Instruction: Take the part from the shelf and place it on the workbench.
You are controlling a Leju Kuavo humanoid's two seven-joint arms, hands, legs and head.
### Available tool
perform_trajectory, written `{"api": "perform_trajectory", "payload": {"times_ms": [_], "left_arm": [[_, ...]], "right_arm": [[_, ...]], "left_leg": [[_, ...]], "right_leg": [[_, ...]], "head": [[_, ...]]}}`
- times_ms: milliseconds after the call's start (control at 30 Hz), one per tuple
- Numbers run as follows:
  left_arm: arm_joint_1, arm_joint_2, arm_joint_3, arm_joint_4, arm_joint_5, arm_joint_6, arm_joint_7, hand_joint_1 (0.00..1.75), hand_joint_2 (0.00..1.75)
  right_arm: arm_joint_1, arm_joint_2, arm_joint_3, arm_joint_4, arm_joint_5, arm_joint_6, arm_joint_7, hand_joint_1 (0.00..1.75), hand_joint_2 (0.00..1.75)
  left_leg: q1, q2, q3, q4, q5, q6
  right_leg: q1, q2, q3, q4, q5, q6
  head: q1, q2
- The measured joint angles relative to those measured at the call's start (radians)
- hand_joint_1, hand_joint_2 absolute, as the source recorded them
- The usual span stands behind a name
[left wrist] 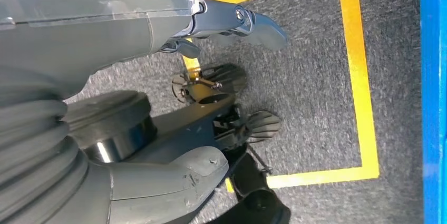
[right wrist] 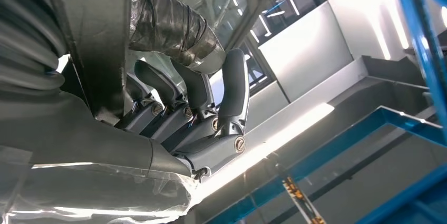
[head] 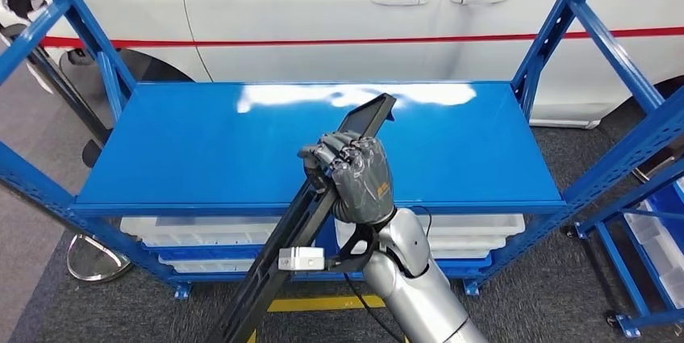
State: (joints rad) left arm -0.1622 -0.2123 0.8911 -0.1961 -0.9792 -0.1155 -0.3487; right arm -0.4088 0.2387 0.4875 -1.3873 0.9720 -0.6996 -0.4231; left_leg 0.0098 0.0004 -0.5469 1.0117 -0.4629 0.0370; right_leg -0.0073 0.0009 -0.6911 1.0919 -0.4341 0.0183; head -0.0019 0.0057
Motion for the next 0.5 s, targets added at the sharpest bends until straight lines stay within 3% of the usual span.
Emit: {"api": "perform_trajectory", "payload": {"times_ms": [67, 100, 133, 167, 200, 267, 300, 333, 433, 467, 500], "left_arm": [[-0.005, -0.002, -0.001, 0.0, -0.005, 0.0, 0.004, 0.0, 1.75], [-0.006, -0.002, -0.001, 0.0, -0.007, 0.001, 0.006, 0.0, 1.75], [-0.007, -0.003, -0.002, 0.0, -0.009, 0.001, 0.009, 0.0, 1.75], [-0.008, -0.003, -0.002, 0.0, -0.01, 0.001, 0.011, 0.0, 1.75], [-0.009, -0.003, -0.002, 0.0, -0.01, 0.002, 0.013, 0.0, 1.75], [-0.014, -0.004, -0.003, 0.0, -0.01, 0.002, 0.015, 0.0, 1.75], [-0.016, -0.004, -0.004, 0.0, -0.01, 0.002, 0.015, 0.0, 1.75], [-0.018, -0.004, -0.005, 0.0, -0.01, 0.002, 0.015, 0.0, 1.75], [-0.02, -0.004, -0.008, 0.0, -0.01, 0.002, 0.016, 0.0, 1.75], [-0.02, -0.004, -0.008, 0.0, -0.01, 0.002, 0.016, 0.0, 1.75], [-0.02, -0.004, -0.008, 0.0, -0.011, 0.002, 0.016, 0.0, 1.75]], "right_arm": [[0.0, -0.004, 0.0, -0.002, 0.0, 0.0, -0.006, 1.75, 1.75], [0.0, -0.005, 0.0, -0.002, 0.001, 0.0, -0.01, 1.75, 1.75], [0.001, -0.007, -0.001, -0.002, 0.002, 0.0, -0.013, 1.75, 1.75], [0.002, -0.009, -0.001, -0.003, 0.004, 0.0, -0.016, 1.75, 1.75], [0.002, -0.01, -0.002, -0.003, 0.004, 0.0, -0.018, 1.75, 1.75], [0.002, -0.011, -0.002, -0.007, 0.004, 0.0, -0.02, 1.75, 1.75], [0.002, -0.011, -0.002, -0.01, 0.004, 0.0, -0.02, 1.75, 1.75], [0.001, -0.012, -0.002, -0.012, 0.004, 0.0, -0.021, 1.75, 1.75], [0.0, -0.012, -0.004, -0.014, 0.004, 0.0, -0.021, 1.75, 1.75], [0.0, -0.012, -0.004, -0.015, 0.004, 0.0, -0.022, 1.75, 1.75], [0.0, -0.012, -0.004, -0.015, 0.004, 0.0, -0.023, 1.75, 1.75]], "left_leg": [[-0.001, 0.003, -0.023, 0.002, 0.018, 0.007], [-0.001, 0.003, -0.037, 0.004, 0.027, 0.008], [-0.001, 0.004, -0.05, 0.006, 0.034, 0.007], [-0.002, 0.005, -0.063, 0.009, 0.041, 0.005], [-0.002, 0.005, -0.073, 0.011, 0.048, 0.003], [-0.003, 0.004, -0.089, 0.015, 0.06, -0.005], [-0.003, 0.004, -0.093, 0.016, 0.066, -0.01], [-0.004, 0.003, -0.096, 0.017, 0.072, -0.016], [-0.003, 0.002, -0.105, 0.016, 0.085, -0.036], [-0.002, 0.001, -0.114, 0.028, 0.069, -0.041], [-0.001, 0.0, -0.127, 0.058, 0.035, -0.045]], "right_leg": [[-0.003, 0.0, -0.038, 0.119, -0.094, 0.006], [-0.004, 0.0, -0.051, 0.179, -0.128, 0.009], [-0.005, 0.0, -0.05, 0.209, -0.139, 0.01], [-0.006, 0.0, -0.03, 0.204, -0.133, 0.011], [-0.006, 0.0, 0.009, 0.162, -0.114, 0.009], [-0.003, 0.0, 0.107, 0.029, -0.081, 0.001], [0.0, 0.001, 0.139, -0.019, -0.072, -0.004], [0.003, 0.001, 0.154, -0.048, -0.07, -0.009], [0.004, 0.0, 0.142, -0.063, -0.053, -0.028], [0.002, -0.001, 0.134, -0.066, -0.041, -0.037], [-0.001, -0.003, 0.123, -0.07, -0.029, -0.045]], "head": [[0.0, 0.0], [0.0, 0.0], [0.0, 0.0], [0.0, 0.0], [0.0, 0.0], [0.0, 0.0], [0.0, 0.0], [0.0, 0.0], [0.001, 0.0], [0.0, 0.0], [-0.001, 0.0]]}}
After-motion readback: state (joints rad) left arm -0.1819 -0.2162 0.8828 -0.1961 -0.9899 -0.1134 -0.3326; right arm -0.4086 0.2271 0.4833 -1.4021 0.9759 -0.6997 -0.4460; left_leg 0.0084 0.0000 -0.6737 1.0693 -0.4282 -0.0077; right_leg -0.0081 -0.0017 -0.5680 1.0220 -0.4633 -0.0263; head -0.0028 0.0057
